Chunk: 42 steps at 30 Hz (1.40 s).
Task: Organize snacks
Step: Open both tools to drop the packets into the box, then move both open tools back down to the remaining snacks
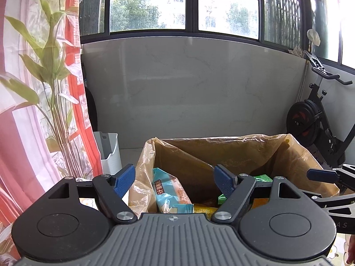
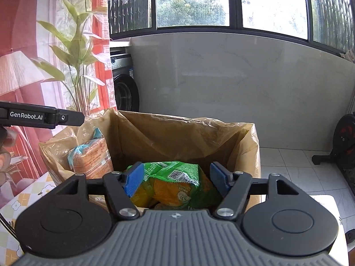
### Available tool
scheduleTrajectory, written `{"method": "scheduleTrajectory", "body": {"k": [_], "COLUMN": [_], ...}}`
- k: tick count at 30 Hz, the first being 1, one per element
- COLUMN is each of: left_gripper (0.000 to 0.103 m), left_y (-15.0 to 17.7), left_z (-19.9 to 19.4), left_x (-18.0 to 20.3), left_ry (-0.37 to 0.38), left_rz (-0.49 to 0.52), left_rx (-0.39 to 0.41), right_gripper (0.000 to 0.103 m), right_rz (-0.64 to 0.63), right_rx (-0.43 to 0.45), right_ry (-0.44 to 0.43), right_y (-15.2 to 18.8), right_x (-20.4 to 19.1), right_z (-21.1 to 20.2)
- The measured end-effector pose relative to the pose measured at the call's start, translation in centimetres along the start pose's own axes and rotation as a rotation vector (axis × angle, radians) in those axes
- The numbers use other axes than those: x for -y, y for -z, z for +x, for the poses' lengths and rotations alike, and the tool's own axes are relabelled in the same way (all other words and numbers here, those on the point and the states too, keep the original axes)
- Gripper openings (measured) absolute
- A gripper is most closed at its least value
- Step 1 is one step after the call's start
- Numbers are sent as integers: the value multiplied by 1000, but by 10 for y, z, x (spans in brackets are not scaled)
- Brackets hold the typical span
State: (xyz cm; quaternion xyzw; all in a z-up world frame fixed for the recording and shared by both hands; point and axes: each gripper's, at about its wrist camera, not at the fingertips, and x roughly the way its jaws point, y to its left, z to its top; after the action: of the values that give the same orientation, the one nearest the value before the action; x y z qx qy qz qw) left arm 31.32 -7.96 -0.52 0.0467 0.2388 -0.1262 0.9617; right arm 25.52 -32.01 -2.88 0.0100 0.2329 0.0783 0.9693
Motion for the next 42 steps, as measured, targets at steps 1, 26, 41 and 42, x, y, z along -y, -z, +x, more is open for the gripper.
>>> {"method": "scheduleTrajectory", "body": {"k": [1, 26, 41, 42], "left_gripper": [80, 80, 79, 79], "left_y": [2, 97, 175, 178], "left_z": [-4, -97, -84, -83], "left_x": [-1, -51, -81, -83], "left_ry": [-1, 41, -73, -77], "left_rz": [0, -80, -169, -172], "left_rx": [1, 19, -59, -61], "right_gripper": [69, 74, 74, 74], "right_rz": [4, 39, 10, 17], "right_rx": [2, 42, -40, -48], "right_ry": [-3, -44, 3, 10], "right_y": [1, 66, 147, 152], "right_x": [-2, -27, -19, -16], "right_z": [-3, -80, -79, -79]}}
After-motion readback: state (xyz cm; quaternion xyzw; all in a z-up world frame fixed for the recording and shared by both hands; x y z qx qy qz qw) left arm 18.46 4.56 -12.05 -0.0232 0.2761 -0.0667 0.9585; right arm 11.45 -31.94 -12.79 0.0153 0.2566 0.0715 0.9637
